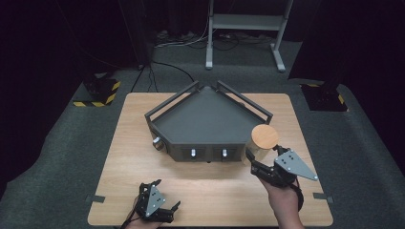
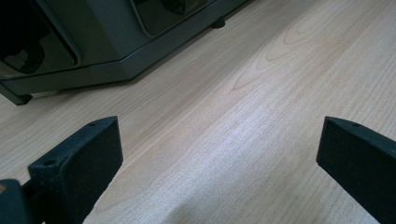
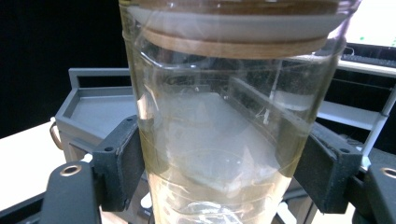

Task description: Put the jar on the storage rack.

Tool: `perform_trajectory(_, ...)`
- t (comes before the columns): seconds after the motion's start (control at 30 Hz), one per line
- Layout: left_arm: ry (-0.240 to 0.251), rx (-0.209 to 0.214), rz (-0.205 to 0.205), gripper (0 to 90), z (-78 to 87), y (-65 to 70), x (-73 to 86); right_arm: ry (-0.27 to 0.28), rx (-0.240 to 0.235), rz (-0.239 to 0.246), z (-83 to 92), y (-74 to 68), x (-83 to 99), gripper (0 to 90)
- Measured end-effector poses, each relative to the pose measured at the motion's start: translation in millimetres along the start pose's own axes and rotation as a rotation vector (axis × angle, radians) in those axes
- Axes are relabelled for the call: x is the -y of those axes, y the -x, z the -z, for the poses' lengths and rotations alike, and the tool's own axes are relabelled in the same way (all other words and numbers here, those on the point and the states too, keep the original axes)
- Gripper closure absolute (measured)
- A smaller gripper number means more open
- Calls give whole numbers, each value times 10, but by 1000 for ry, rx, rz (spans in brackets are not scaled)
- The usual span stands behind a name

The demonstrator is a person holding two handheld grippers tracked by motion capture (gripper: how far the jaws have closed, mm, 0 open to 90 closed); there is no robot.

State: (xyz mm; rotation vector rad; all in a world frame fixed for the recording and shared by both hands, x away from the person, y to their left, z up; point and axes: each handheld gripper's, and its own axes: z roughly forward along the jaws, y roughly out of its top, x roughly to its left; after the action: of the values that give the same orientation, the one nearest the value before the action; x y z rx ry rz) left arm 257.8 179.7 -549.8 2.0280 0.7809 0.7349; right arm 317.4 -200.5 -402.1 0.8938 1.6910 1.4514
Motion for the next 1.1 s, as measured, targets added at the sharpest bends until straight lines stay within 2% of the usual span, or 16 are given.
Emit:
perform_trajectory(0.37, 8, 6, 14, 8, 7, -9, 5, 19, 4, 1, -123, 31, -202, 247)
perform_trajectory(0.63, 11, 9, 18, 8, 7, -15, 6, 27, 3, -32, -254, 83, -258, 246)
perform_trajectory(0.93, 14, 11, 20, 8, 12, -22, 8, 39, -1, -41, -432, 84, -309, 246)
perform_trajectory(1.1, 14, 10, 20, 8, 13, -21, 8, 37, -3, -30, -543, 44, -322, 246)
